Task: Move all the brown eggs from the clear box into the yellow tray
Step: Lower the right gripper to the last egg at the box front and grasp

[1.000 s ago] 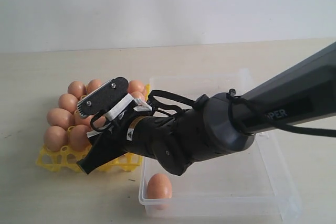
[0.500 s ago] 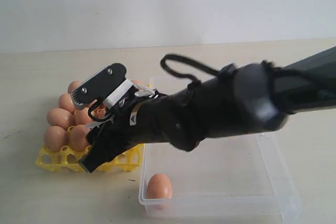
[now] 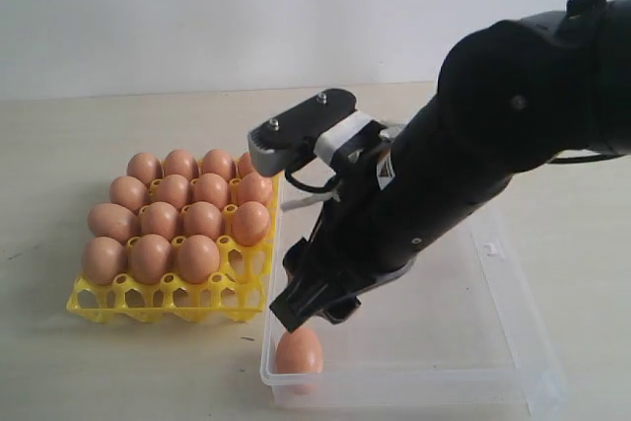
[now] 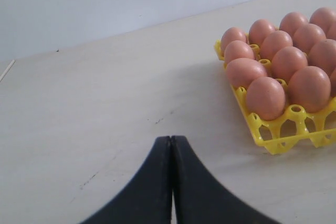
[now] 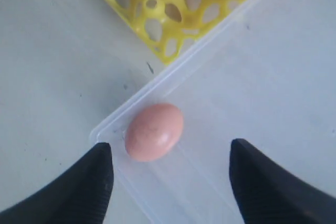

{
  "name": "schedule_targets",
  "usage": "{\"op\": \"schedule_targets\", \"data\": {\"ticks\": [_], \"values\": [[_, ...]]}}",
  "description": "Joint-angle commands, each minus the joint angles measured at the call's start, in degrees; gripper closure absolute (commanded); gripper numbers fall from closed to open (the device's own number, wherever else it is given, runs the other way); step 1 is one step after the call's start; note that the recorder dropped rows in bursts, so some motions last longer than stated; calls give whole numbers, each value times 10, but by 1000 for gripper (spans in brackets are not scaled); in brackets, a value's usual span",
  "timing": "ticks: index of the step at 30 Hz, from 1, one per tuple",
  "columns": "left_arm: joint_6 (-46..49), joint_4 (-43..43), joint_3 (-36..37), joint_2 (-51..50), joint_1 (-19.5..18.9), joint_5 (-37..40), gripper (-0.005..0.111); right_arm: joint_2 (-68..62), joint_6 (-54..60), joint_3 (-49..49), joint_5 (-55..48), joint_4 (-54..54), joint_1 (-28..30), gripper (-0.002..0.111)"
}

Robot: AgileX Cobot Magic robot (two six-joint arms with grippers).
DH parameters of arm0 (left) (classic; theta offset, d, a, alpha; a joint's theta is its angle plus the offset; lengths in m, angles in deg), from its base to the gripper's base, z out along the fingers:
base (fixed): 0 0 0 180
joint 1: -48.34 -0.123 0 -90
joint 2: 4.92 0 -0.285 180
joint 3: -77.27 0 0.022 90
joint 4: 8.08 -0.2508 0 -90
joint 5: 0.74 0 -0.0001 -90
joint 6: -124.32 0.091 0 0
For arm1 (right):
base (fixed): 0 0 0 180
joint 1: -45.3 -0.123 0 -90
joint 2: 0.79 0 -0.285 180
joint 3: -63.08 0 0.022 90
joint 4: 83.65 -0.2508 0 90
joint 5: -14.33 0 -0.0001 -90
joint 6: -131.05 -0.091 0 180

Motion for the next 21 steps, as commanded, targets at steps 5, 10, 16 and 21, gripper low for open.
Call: {"op": "schedule_targets", "data": {"ticks": [5,10,16,21], "values": [[-3,0,-2,3,-1,-3,107,-49,-45,13,17,-76,4,44],[-3,0,-2,3,-1,-3,107,-85,-230,12,27,-86,4,44],[-3,0,-2,3,-1,-3,107,-109,-321,12,72,-85,4,44],[-3,0,-2,3,-1,-3,107,-117,-344,12,76,-79,4,44]]}}
